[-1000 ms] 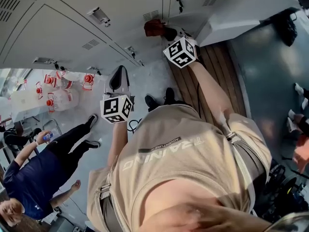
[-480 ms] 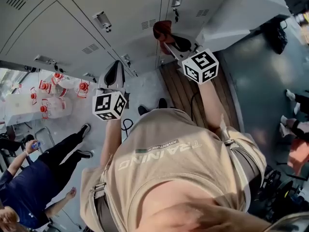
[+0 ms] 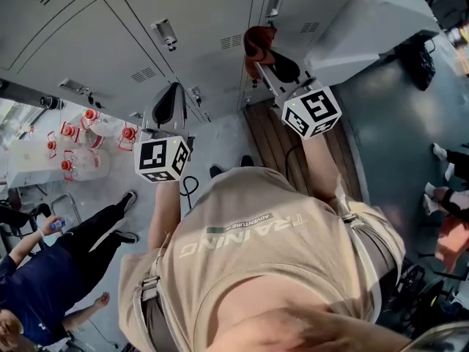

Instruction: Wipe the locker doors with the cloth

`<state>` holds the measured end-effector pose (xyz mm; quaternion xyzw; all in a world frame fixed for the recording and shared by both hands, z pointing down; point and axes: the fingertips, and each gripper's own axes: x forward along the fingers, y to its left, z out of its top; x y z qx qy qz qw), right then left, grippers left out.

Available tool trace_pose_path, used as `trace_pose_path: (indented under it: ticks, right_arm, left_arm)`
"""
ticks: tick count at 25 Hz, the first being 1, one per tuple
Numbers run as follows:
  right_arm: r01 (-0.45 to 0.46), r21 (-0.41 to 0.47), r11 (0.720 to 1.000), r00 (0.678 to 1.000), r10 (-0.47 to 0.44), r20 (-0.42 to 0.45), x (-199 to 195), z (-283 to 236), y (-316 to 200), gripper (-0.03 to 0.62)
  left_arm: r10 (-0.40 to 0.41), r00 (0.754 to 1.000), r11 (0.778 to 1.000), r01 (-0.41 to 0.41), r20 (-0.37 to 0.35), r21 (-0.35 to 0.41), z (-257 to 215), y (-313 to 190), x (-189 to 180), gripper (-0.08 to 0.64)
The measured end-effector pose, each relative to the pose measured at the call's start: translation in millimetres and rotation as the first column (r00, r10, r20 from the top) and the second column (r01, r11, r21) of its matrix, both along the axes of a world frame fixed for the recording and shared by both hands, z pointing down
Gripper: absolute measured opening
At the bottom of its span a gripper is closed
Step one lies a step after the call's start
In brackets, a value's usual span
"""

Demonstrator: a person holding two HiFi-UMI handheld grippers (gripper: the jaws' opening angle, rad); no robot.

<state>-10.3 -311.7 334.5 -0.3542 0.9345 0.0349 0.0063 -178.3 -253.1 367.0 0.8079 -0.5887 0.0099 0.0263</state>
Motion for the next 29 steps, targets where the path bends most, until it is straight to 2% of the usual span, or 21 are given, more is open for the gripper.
trace_pose_path:
  ticks: [11,21,29]
  right_arm:
    - [-0.028,-0.023,0.999,0.999,0.028,-0.028,-5,16,1,0.067]
    - [0.006,-0.014,1.000,0.999,-0.006,-0.047,-9,17,6,0.067]
    - [0.021,0.003,1.000,0.999,-0.021,-0.029,-8,6,-2,0.067]
  left_arm:
    - [0.022,1.000,0.999,-0.022,-0.009,-0.027,13,7,-2,0.005]
    - [0.074,0.997,0.997,-0.074,-0.014,-0.024,11,4,13,0.004]
    - [0.057,0.998,0.998,-0.057,0.001,-0.017,2,-5,13,0.005]
